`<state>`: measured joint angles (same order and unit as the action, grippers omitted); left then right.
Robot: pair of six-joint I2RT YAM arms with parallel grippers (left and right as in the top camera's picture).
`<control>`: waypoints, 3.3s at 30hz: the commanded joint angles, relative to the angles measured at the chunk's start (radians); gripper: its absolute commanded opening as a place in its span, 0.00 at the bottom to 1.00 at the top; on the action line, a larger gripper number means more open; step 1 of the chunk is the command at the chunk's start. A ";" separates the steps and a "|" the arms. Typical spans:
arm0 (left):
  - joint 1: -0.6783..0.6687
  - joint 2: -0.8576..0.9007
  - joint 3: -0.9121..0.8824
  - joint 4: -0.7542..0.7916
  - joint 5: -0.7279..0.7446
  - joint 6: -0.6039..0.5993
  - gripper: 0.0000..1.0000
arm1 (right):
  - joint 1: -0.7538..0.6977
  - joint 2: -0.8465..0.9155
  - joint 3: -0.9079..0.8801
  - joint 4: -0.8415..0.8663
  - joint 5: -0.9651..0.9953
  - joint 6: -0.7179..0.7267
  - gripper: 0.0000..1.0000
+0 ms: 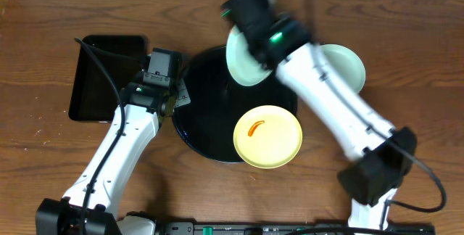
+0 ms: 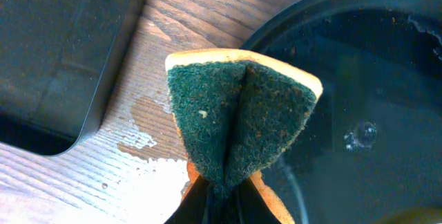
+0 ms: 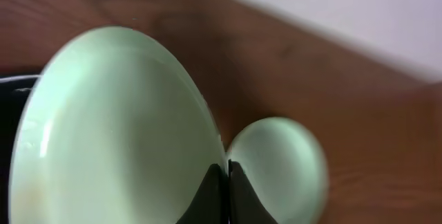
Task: Clean dirty plates on tray and stack at the side
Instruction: 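Carry the blue plate right and stack it on the other blue plate, then move the right gripper to the yellow plate on the tray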
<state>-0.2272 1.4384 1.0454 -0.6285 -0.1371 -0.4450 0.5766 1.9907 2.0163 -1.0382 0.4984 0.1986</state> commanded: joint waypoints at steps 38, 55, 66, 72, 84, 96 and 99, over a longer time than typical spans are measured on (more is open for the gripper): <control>-0.001 0.006 -0.008 0.001 0.007 -0.013 0.08 | -0.752 0.001 -0.421 0.129 -0.574 0.071 0.01; -0.001 0.061 -0.008 0.001 0.026 -0.014 0.08 | -0.685 0.001 -0.444 0.071 -0.892 -0.020 0.56; -0.001 0.061 -0.008 0.053 0.071 -0.013 0.08 | -0.402 0.001 -0.444 -0.081 -0.846 0.000 0.51; -0.001 0.061 -0.008 0.053 0.075 -0.013 0.08 | -0.269 0.001 -0.444 -0.180 -0.573 0.289 0.47; -0.001 0.061 -0.008 0.055 0.075 -0.013 0.08 | -0.158 -0.042 -0.444 -0.389 -0.394 0.570 0.33; -0.001 0.061 -0.008 0.054 0.077 -0.014 0.08 | 0.028 -0.310 -0.522 -0.380 -0.295 0.752 0.99; -0.001 0.061 -0.008 0.053 0.079 -0.014 0.08 | 0.082 -0.310 -0.614 -0.326 -0.322 0.798 0.99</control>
<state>-0.2272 1.4960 1.0435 -0.5758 -0.0582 -0.4492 0.6170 1.6524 1.4830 -1.3895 0.1722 0.9134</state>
